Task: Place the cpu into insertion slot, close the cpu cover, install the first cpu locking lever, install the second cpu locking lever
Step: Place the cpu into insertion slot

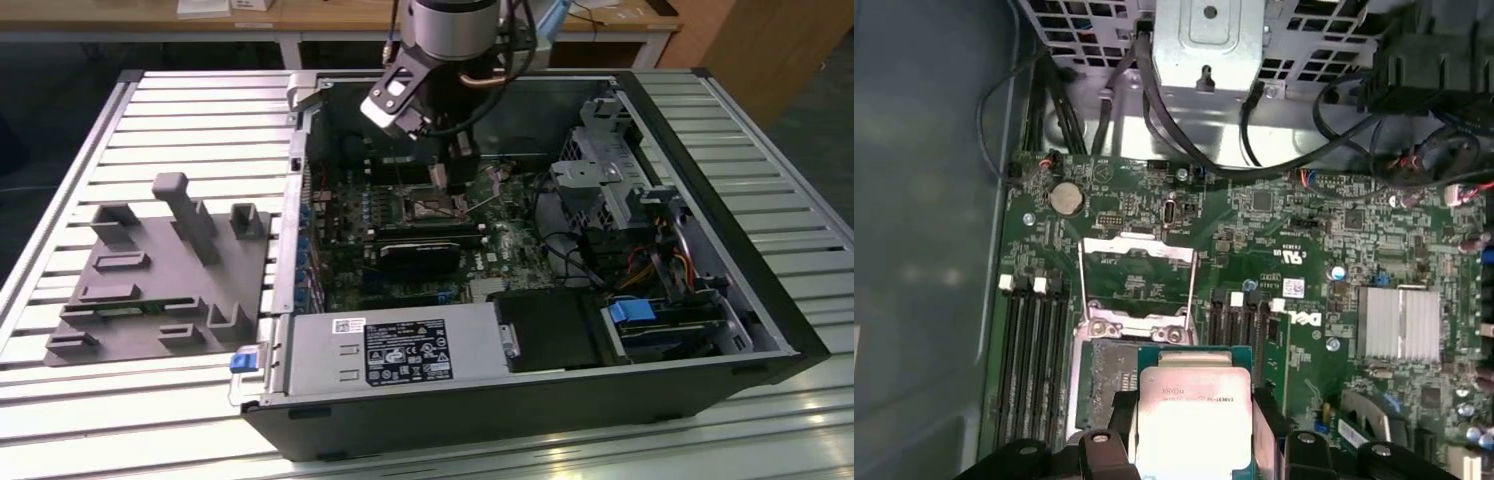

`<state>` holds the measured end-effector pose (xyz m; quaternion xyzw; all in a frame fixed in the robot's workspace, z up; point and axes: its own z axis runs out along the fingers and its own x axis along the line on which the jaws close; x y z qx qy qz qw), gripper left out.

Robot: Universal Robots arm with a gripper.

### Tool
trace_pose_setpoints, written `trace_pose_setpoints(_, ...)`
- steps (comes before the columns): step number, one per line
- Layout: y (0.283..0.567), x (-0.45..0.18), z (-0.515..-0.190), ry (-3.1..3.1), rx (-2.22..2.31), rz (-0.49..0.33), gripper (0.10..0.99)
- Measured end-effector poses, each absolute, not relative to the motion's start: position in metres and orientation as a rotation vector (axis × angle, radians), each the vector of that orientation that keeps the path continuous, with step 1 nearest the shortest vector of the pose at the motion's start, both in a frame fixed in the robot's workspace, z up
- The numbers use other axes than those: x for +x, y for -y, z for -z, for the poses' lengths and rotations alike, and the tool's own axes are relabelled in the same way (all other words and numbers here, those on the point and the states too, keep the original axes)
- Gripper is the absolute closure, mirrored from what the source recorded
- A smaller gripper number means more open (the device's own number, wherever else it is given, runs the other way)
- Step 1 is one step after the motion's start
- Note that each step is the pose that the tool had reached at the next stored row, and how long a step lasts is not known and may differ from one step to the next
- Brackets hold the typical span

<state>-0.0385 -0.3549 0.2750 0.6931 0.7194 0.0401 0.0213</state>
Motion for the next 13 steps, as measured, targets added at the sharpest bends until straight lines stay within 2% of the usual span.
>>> trace_pose_setpoints(13, 0.348, -0.04, -0.262, -2.167, 2.212, -0.125, 0.549)
